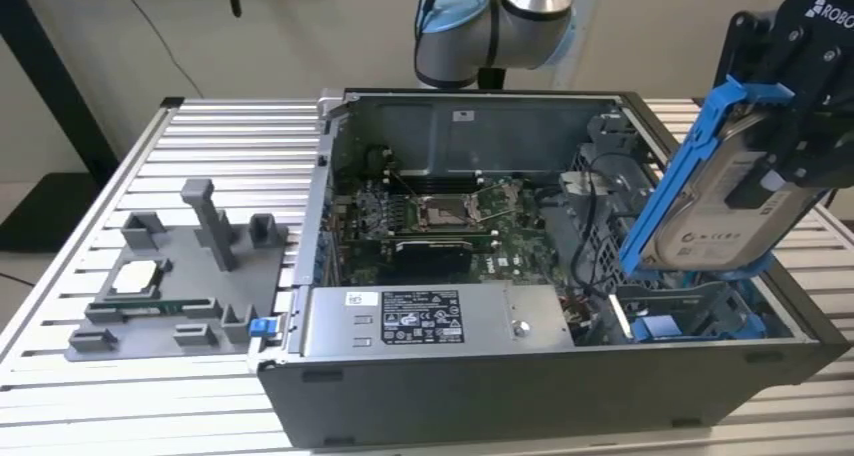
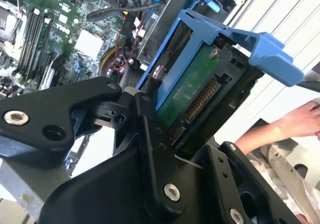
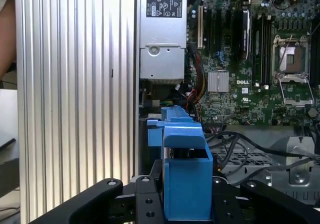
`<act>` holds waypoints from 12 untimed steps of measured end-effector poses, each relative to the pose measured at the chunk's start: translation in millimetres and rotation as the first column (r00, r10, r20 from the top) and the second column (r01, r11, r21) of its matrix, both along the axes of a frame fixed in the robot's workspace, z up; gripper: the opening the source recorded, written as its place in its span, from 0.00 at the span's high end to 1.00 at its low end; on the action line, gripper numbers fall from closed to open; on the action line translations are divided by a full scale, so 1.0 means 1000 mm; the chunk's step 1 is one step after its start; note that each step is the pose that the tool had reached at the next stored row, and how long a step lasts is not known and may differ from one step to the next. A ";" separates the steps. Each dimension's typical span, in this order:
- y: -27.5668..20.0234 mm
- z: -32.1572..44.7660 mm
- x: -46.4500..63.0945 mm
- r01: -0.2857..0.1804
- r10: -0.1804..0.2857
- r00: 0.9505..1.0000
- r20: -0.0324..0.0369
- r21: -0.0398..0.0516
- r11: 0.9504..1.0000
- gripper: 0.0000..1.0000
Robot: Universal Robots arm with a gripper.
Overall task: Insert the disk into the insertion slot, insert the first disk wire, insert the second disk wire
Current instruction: 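Insert the disk into the insertion slot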
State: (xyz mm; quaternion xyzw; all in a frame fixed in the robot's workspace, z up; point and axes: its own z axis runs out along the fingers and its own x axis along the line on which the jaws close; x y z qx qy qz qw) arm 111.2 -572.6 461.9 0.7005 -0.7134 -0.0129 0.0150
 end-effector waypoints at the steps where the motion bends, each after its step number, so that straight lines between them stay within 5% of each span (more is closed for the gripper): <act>1: 0.0000 -0.0005 0.000 0.000 0.000 1.000 0.000 0.000 1.000 1.00; 12: 0.0000 -0.0115 0.003 0.000 0.000 1.000 0.000 0.000 1.000 1.00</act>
